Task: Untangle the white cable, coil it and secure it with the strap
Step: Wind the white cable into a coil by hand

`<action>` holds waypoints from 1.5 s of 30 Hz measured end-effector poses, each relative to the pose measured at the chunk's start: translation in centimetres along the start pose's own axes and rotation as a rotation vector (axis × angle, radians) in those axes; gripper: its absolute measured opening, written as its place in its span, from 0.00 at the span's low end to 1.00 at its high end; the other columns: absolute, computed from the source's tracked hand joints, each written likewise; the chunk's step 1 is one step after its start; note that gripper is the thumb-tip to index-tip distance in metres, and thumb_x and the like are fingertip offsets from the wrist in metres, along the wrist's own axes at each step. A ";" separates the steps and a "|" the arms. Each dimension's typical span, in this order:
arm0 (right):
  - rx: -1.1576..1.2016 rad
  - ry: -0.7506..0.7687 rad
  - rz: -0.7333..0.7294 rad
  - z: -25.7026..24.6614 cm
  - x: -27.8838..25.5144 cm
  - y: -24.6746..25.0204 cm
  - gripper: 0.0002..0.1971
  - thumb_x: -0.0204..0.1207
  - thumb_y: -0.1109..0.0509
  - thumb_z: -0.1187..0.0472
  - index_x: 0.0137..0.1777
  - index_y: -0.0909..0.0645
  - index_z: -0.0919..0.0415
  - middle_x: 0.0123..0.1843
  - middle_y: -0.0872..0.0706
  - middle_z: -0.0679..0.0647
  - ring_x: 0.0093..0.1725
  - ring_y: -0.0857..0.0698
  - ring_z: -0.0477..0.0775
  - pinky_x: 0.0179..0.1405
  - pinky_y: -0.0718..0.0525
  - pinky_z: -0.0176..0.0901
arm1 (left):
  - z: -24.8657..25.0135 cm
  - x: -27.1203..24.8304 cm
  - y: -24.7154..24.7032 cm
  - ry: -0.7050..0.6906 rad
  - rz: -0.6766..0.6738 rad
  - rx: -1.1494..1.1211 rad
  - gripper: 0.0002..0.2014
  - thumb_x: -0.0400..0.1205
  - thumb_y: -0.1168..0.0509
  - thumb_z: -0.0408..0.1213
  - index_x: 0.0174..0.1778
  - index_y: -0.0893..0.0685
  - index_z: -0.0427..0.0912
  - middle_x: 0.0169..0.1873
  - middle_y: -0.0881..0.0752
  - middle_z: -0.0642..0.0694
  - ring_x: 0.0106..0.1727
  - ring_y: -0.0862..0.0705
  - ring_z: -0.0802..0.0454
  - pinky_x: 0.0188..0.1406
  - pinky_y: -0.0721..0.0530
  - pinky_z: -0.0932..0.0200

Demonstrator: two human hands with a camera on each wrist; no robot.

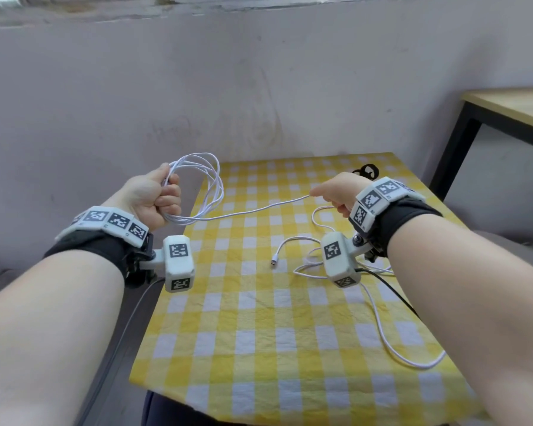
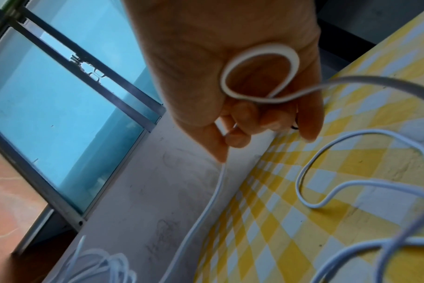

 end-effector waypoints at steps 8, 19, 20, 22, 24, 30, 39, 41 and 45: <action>0.423 0.026 -0.008 -2.6 -0.9 -1.3 0.08 0.81 0.42 0.67 0.42 0.23 0.65 0.27 0.26 0.57 0.23 0.25 0.53 0.27 0.21 0.40 | -0.8 -1.6 -6.3 0.025 -0.199 0.074 0.19 0.86 0.49 0.52 0.34 0.29 0.46 0.15 0.35 0.55 0.11 0.39 0.61 0.13 0.37 0.70; 0.856 0.211 -0.150 -8.3 -3.4 -3.3 0.10 0.80 0.43 0.73 0.49 0.20 0.62 0.32 0.27 0.55 0.27 0.28 0.50 0.24 0.24 0.38 | -3.0 -2.9 -10.2 0.086 -0.314 0.193 0.16 0.87 0.49 0.46 0.36 0.30 0.44 0.20 0.29 0.51 0.15 0.34 0.58 0.19 0.32 0.69; 0.827 0.251 -0.185 -8.8 -3.7 -3.8 0.12 0.79 0.43 0.74 0.53 0.19 0.63 0.35 0.26 0.56 0.28 0.28 0.51 0.24 0.23 0.38 | -3.0 -2.9 -10.4 0.080 -0.323 0.201 0.16 0.87 0.49 0.46 0.36 0.30 0.43 0.21 0.29 0.51 0.16 0.34 0.59 0.19 0.33 0.68; 0.744 0.349 -0.262 -9.9 -4.2 -4.7 0.16 0.80 0.43 0.74 0.61 0.18 0.65 0.43 0.25 0.57 0.29 0.27 0.50 0.24 0.20 0.36 | -3.1 -2.9 -10.8 0.069 -0.334 0.210 0.17 0.87 0.49 0.47 0.36 0.29 0.43 0.22 0.29 0.51 0.16 0.34 0.59 0.19 0.34 0.68; 0.686 0.423 -0.281 -10.4 -4.7 -4.9 0.16 0.79 0.41 0.74 0.59 0.17 0.61 0.41 0.23 0.56 0.29 0.25 0.48 0.27 0.19 0.36 | -3.1 -2.8 -10.9 0.050 -0.326 0.225 0.17 0.87 0.48 0.48 0.36 0.28 0.43 0.23 0.30 0.51 0.15 0.36 0.59 0.19 0.36 0.68; 0.729 0.527 -0.241 -11.0 -5.3 -3.8 0.15 0.72 0.30 0.78 0.55 0.18 0.64 0.36 0.17 0.55 0.33 0.15 0.49 0.40 0.12 0.39 | -3.0 -2.2 -10.9 -0.028 -0.241 0.217 0.14 0.87 0.46 0.39 0.37 0.24 0.42 0.19 0.22 0.50 0.11 0.39 0.62 0.12 0.43 0.71; 0.650 0.514 -0.274 -9.7 -4.8 -4.2 0.14 0.67 0.27 0.81 0.43 0.22 0.62 0.37 0.20 0.56 0.31 0.17 0.49 0.32 0.12 0.37 | -1.8 -0.5 -8.5 -0.109 -0.078 0.016 0.16 0.88 0.46 0.39 0.33 0.28 0.42 0.26 0.31 0.48 0.10 0.39 0.61 0.11 0.42 0.72; 0.598 0.513 -0.236 -9.3 -4.4 -4.0 0.13 0.66 0.24 0.78 0.36 0.22 0.62 0.33 0.19 0.55 0.26 0.18 0.47 0.29 0.14 0.36 | -1.7 -0.3 -8.0 -0.113 -0.060 -0.018 0.16 0.88 0.46 0.39 0.33 0.28 0.43 0.27 0.32 0.49 0.10 0.40 0.61 0.12 0.42 0.73; 0.499 0.494 -0.163 -8.3 -3.5 -3.3 0.11 0.64 0.21 0.74 0.35 0.20 0.62 0.29 0.17 0.56 0.25 0.18 0.49 0.30 0.13 0.40 | -1.5 0.2 -6.5 -0.117 -0.011 -0.128 0.15 0.87 0.45 0.40 0.33 0.29 0.45 0.26 0.30 0.50 0.10 0.40 0.60 0.13 0.40 0.72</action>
Point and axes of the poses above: each hand's wrist, its own x-axis towards the middle knuckle, its own y-axis out of the back of the hand, z = x × y, the point moved 10 cm from there along x, towards the middle knuckle
